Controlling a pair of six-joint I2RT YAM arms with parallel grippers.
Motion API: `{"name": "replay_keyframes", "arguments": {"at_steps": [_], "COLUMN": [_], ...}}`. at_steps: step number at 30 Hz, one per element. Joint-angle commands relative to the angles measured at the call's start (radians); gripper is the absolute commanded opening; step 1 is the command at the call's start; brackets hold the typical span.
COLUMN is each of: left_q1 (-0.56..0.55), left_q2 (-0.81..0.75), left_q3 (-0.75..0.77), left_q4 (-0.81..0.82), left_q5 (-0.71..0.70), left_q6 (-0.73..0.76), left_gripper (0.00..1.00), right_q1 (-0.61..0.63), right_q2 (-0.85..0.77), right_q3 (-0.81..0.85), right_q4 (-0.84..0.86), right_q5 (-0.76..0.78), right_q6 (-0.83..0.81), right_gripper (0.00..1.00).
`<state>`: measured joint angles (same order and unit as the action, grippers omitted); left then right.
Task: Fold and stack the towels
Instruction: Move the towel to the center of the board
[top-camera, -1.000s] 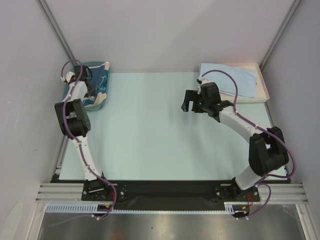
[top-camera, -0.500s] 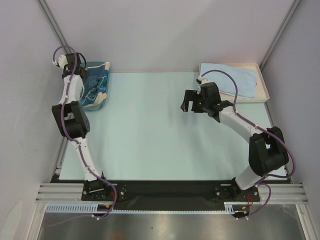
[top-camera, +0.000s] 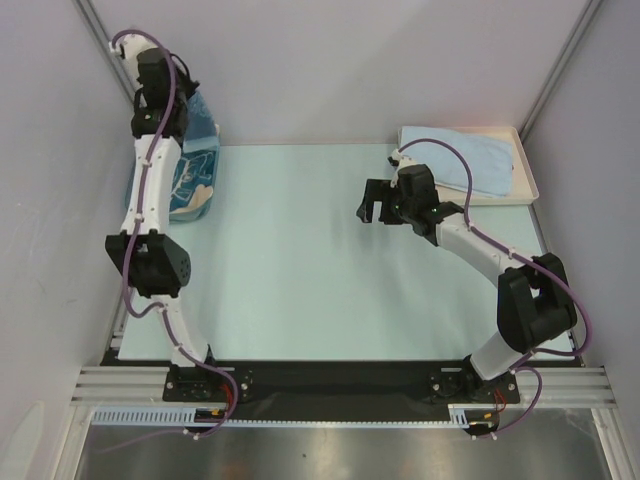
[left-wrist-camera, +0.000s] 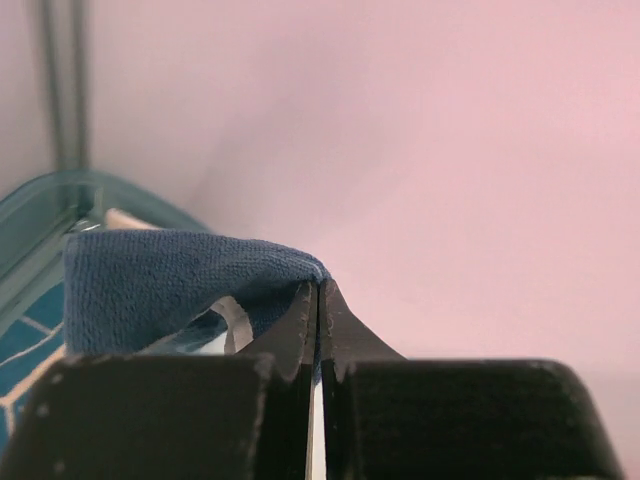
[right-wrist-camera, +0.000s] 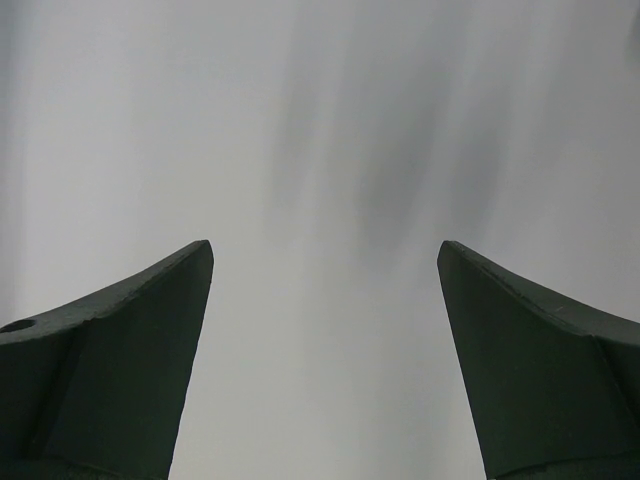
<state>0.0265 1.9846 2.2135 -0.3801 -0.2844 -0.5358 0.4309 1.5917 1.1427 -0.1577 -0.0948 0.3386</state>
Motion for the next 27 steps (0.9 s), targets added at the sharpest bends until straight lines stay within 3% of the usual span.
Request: {"name": "replay_keyframes", "arguments": {"at_steps": [1, 9, 20, 27], "left_q1": [-0.083, -0.313, -0.765, -0.807], "left_q2": [-0.139, -0.305, -0.613, -0.765], "left_q3": [0.017, -0.066, -0.592, -0.935], "left_q4": [0.076, 0.099, 0.248, 0.253], "left_q5": [-0.047, -0.087, -0.180, -0.116], "left_q6": [0.111, 0.180, 0.174, -0.027], "left_gripper": [0.00, 0.00, 0.00, 0.00], "right_q1": [0.008, 0.009, 0.011, 0.055], "right_q2": [-0.019, -0.047, -0.228, -0.394], "right_q3": [-0.008, -0.023, -0.132, -0.228], "right_q4": [0.043, 0.055, 0.090, 0.106], "right_q5": [0.017, 0.064, 0.249, 0.329], "right_q6": [-0.018, -0.021, 0.055, 0.088], "right_gripper": [0.99, 0.99, 0.99, 1.00]}}
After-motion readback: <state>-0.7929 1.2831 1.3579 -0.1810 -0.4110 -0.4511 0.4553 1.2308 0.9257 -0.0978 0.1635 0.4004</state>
